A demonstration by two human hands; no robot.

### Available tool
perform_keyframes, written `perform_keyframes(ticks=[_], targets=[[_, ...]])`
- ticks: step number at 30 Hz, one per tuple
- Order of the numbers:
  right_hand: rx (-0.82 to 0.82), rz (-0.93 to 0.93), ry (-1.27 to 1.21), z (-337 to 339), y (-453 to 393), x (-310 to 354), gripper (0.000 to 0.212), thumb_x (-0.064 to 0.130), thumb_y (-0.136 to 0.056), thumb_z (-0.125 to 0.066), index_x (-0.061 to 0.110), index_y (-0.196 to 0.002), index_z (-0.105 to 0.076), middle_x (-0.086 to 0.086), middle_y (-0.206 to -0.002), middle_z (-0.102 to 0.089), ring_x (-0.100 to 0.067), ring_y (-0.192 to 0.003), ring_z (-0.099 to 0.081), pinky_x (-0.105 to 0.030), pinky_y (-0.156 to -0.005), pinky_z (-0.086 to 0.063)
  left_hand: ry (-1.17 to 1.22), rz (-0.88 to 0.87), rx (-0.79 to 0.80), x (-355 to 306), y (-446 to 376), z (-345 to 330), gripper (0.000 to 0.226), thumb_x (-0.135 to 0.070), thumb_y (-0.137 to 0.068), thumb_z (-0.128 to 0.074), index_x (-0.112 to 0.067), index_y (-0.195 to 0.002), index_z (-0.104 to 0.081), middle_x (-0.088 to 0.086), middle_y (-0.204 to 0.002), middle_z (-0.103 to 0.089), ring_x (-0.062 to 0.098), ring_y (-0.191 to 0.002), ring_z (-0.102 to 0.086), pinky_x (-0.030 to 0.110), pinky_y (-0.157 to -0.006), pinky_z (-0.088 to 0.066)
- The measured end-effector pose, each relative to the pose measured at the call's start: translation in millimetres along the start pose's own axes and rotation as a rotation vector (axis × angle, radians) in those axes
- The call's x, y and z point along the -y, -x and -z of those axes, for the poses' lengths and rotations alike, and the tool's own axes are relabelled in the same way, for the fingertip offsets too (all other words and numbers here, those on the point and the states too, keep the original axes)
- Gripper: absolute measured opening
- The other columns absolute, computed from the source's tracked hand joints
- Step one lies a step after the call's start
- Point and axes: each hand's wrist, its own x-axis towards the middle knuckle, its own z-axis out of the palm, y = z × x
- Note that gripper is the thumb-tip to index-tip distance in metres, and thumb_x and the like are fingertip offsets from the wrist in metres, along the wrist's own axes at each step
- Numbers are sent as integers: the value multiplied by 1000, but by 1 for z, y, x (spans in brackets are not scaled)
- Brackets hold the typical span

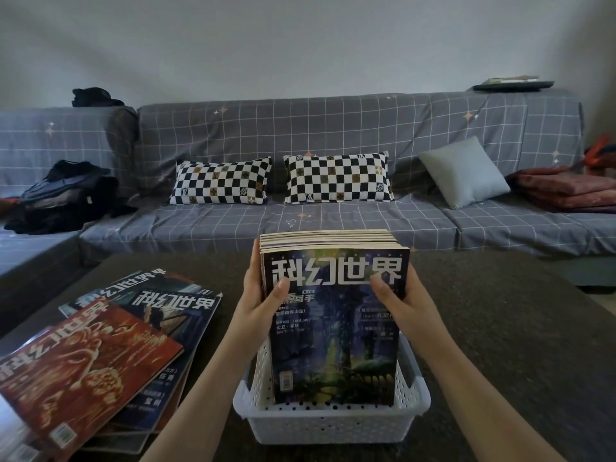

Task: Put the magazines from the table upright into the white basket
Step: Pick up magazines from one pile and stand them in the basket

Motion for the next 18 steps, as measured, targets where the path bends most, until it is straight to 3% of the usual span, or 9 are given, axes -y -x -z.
perform_keyframes(ticks=[3, 6, 10, 13, 18], targets=[[-4, -25, -90, 2, 4, 0, 45, 48, -76, -64, 41, -119, -52, 14, -111, -68, -6, -100, -66, -18, -73, -54, 29, 20, -39, 0, 3, -2, 71, -42, -80, -61, -29, -143, -34, -19, -123, -62, -2, -110, -59, 9, -78, -48], [19, -83, -148, 0, 8, -8, 54, 51, -70, -67, 40, -120, -51, 15, -110, -68, -7, -101, -65, -24, -76, -55, 22, 51, -85, 6, 6, -8, 59, -51, -70, -66, -39, -122, -42, -28, -100, -67, -4, -94, -64, 7, -70, -49], [-39, -94, -188, -9, 10, -13, 44, 47, -68, -67, 45, -110, -55, 19, -102, -70, -3, -93, -67, -14, -66, -53, 29, 16, -139, 10, 8, -13, 47, -48, -73, -63, -40, -115, -44, -27, -97, -68, -6, -90, -65, 6, -70, -48], [-39, -73, -201, -9, 7, -10, 38, 50, -65, -70, 51, -102, -61, 13, -105, -70, -7, -95, -68, -18, -68, -54, 50, -3, -122, 10, 5, -10, 47, -51, -77, -64, -40, -118, -44, -22, -100, -69, -1, -94, -66, 11, -74, -50], [33, -103, -181, -2, 4, -15, 50, 55, -66, -71, 53, -113, -51, 17, -113, -67, -5, -103, -64, -19, -75, -55, 40, 47, -40, 10, 0, -6, 56, -58, -70, -63, -46, -119, -38, -28, -101, -66, -6, -95, -64, 8, -72, -49]])
